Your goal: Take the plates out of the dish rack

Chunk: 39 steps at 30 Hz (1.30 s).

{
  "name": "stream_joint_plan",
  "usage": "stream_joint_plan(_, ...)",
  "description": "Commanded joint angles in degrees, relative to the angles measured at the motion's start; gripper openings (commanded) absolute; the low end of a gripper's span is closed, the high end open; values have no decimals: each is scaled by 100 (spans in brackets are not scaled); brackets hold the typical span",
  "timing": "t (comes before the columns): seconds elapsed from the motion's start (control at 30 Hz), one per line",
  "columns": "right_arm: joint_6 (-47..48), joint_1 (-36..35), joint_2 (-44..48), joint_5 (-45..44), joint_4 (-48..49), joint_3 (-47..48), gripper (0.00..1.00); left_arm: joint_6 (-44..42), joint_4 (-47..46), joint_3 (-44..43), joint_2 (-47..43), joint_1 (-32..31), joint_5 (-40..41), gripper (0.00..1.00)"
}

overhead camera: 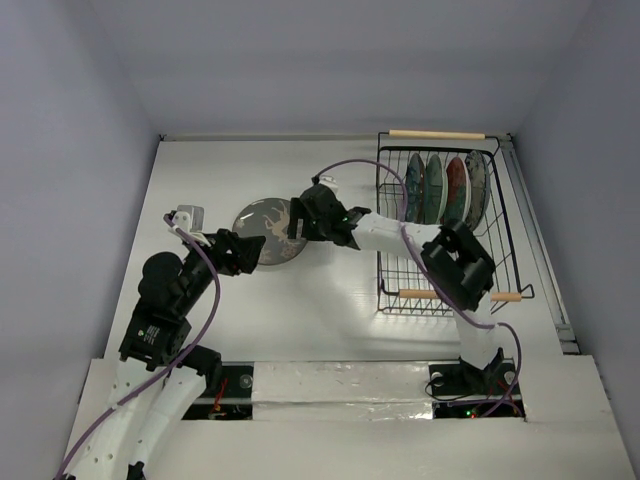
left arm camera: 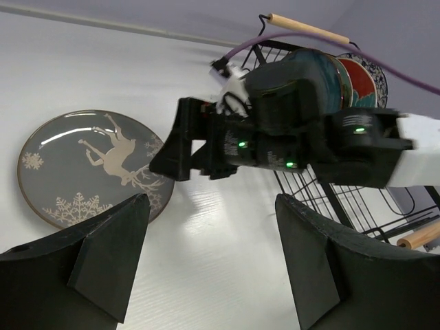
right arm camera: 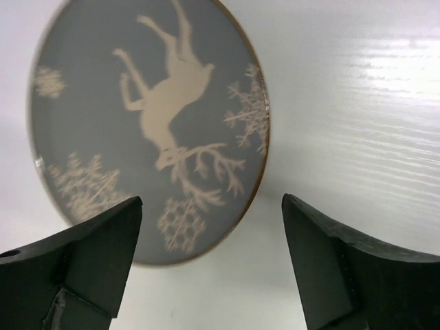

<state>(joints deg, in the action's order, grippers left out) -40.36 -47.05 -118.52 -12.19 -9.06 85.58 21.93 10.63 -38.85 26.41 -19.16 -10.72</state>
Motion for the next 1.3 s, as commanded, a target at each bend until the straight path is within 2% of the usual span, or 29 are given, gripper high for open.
stream_joint_plan(0.0,571,-103,1189,-380,-209,407,86,-58,-123,-44,-84,-27,105,71)
stream_joint_plan(0.07,748,-103,1567,-643,-376,389,61,-66,-114,-61,-93,-27,132,71)
stream_joint_plan(0.1,923,-103,1960,-949,-551,363,41,-66,-114,-53,-93,-27,140,71)
stream_joint_plan(0.13,1012,-103,2164,-1092,-649,345,7,-66,-105,-61,-101,-27,140,71)
stream_joint_plan(0.17,1099,-42,2366,-1241,-728,310,0,-58,-114,-53,-93,-27,140,71)
stream_joint_plan(0.27,1416,169,3079,-1735,-1158,187,0,-66,-123,-44,-101,-27,123,64)
stream_joint_plan(0.37,1645,423,3615,-2366,-1642,-23,0,-58,-123,-35,-93,-27,123,52)
stream_joint_plan(0.43,1864,810,3957,-2359,-1862,-181,1,-49,-132,-35,-93,-27,140,47)
stream_joint_plan(0.47,1935,959,4046,-2272,-1950,-304,5,-49,-140,-35,-84,-27,149,45)
stream_joint_plan(0.5,1987,1091,4117,-2140,-2037,-349,14,-49,-140,-26,-84,-27,149,43)
stream_joint_plan(0.53,2127,1310,4170,-2113,-2221,-375,23,-49,-140,-26,-75,-27,141,36)
stream_joint_plan(0.57,2172,1399,4196,-2139,-2293,-393,45,-49,-140,-26,-66,-27,158,32)
stream_joint_plan(0.6,2277,1478,4188,-2226,-2415,-428,55,-49,-132,-26,-66,-27,158,30)
stream_joint_plan(0.67,2331,1663,4040,-2209,-2574,-402,66,-49,-132,-26,-49,-27,158,26)
stream_joint_plan(0.8,2480,1865,3715,-1998,-2583,-323,66,-49,-132,-35,-49,-27,176,26)
stream_joint_plan(0.93,2568,2129,3223,-2033,-2531,-148,63,-66,-114,-44,-92,-27,228,34)
stream_joint_plan(1.03,2647,2296,2784,-2121,-2636,28,57,-84,-114,-53,-128,-27,255,40)
stream_joint_plan(1.27,2753,2420,2264,-2156,-2627,213,48,-75,-105,-52,-145,-27,255,45)
